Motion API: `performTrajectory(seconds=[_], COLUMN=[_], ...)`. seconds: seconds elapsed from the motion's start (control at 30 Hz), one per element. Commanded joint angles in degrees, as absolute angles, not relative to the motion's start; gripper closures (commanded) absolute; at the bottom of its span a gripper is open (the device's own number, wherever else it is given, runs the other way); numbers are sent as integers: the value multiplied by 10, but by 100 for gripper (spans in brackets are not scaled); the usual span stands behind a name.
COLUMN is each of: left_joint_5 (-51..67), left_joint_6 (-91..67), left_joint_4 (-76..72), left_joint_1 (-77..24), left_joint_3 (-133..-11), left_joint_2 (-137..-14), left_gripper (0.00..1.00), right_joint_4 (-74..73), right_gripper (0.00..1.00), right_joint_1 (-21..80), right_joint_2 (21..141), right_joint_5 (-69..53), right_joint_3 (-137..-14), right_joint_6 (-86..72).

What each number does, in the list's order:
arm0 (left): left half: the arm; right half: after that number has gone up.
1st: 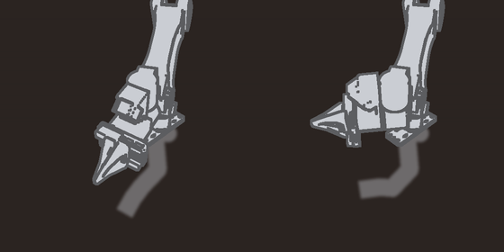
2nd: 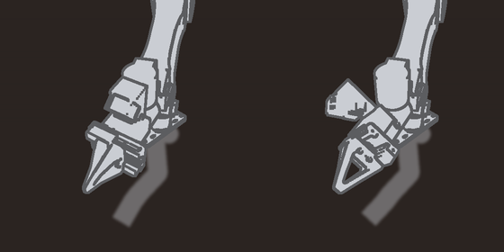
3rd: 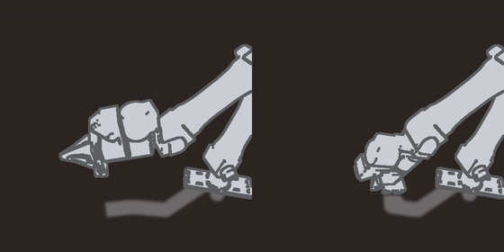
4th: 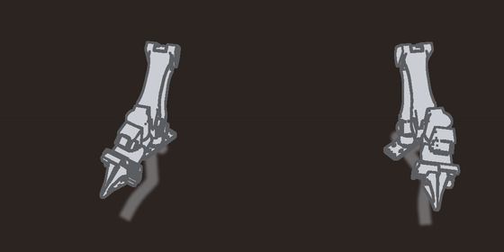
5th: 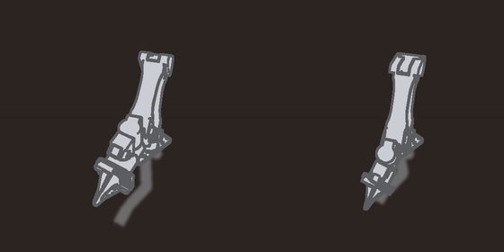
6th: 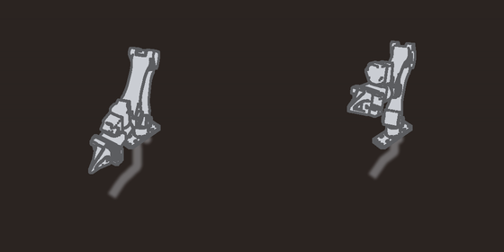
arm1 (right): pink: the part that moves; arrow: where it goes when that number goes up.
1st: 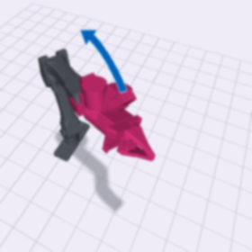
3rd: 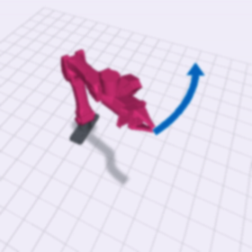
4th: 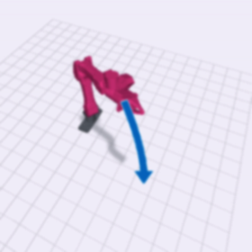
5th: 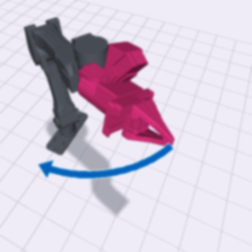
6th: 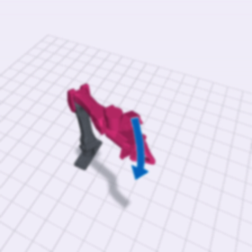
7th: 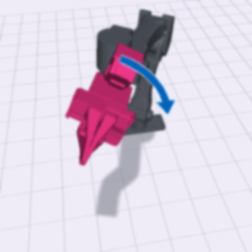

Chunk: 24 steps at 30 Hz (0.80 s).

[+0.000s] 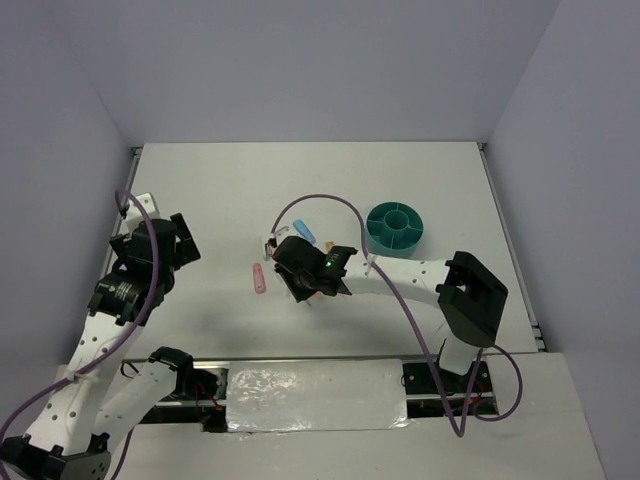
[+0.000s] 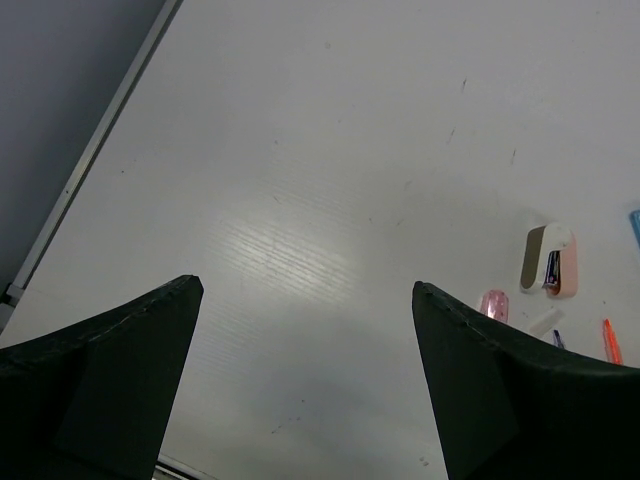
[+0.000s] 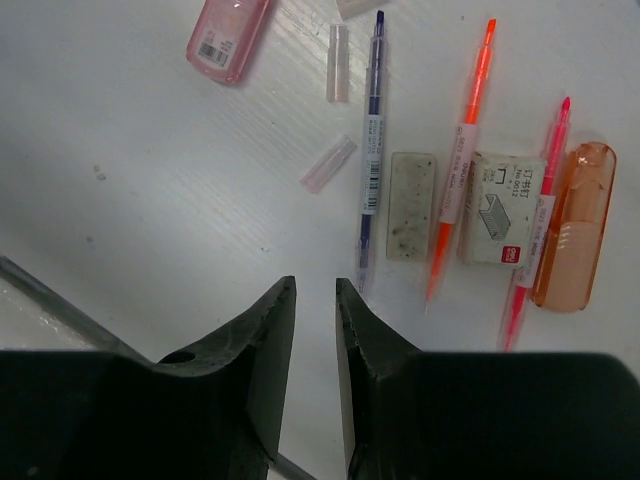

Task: Sort the stationery into containers
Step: Pick up the pen from the center of the board.

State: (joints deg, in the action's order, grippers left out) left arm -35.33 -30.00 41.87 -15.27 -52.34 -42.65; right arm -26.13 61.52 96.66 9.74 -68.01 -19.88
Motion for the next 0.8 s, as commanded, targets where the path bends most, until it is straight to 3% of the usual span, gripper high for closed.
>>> performTrajectory(seconds=[0.0,0.77], left_joint_5=[-341,-312], left_joint_6=[-288,-275], left_joint_4=[396,381], left_joint_1=[-150,-150], left_joint_3=[-523,-519], left_joint_2=[-431,-415], left_gripper=[1,1], right_joint_4=[-223,-230], right_gripper=[70,71], right_joint_1=[618,591], right_joint_2=[982,1094], right_joint_5=[107,112], right_joint_3=[-693,-768], right_joint_6=[-186,-91])
